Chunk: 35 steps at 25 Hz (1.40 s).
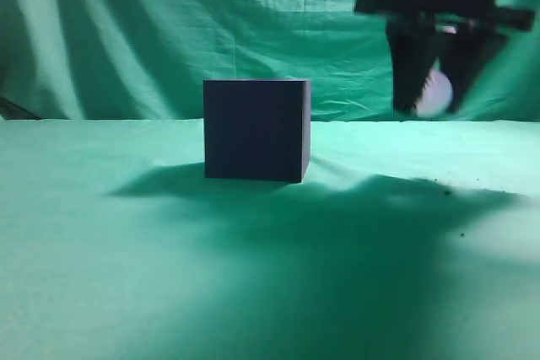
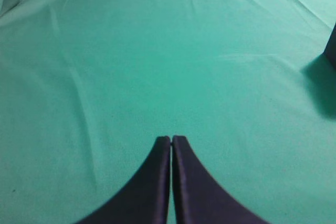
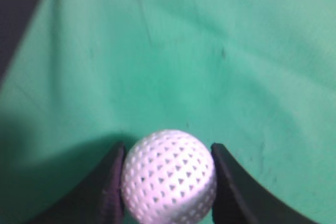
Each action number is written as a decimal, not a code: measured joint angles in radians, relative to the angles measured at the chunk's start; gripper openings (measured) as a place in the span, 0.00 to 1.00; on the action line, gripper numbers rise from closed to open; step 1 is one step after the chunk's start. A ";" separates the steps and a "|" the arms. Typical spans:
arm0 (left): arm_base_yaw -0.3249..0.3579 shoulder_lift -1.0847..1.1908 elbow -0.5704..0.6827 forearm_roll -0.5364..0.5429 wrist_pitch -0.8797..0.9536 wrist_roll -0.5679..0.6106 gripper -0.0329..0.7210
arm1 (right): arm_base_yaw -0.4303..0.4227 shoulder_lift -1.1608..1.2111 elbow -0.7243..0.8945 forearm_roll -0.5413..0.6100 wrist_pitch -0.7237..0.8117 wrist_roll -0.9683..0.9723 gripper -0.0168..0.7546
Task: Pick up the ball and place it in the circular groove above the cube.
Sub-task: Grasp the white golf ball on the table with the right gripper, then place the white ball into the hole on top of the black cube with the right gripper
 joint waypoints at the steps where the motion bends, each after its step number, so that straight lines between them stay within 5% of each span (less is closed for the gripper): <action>1: 0.000 0.000 0.000 0.000 0.000 0.000 0.04 | 0.004 -0.002 -0.035 0.002 0.019 0.000 0.43; 7: 0.000 0.000 0.000 0.000 0.000 0.000 0.04 | 0.115 -0.004 -0.226 0.013 0.062 -0.005 0.43; 13: 0.000 0.000 0.000 0.000 0.000 0.000 0.04 | 0.236 0.020 -0.255 0.027 -0.048 -0.009 0.43; 24: 0.000 0.000 0.000 0.000 0.000 0.000 0.04 | 0.246 0.109 -0.257 0.016 -0.097 -0.007 0.43; 30: 0.000 0.000 0.000 0.000 0.000 0.000 0.04 | 0.246 0.109 -0.264 0.016 -0.094 -0.007 0.77; 34: 0.000 0.000 0.000 0.000 0.000 0.000 0.04 | 0.246 0.087 -0.332 0.013 -0.007 -0.007 0.77; 35: 0.000 0.000 0.000 0.000 0.000 0.000 0.04 | 0.247 0.076 -0.361 0.013 0.025 -0.007 0.68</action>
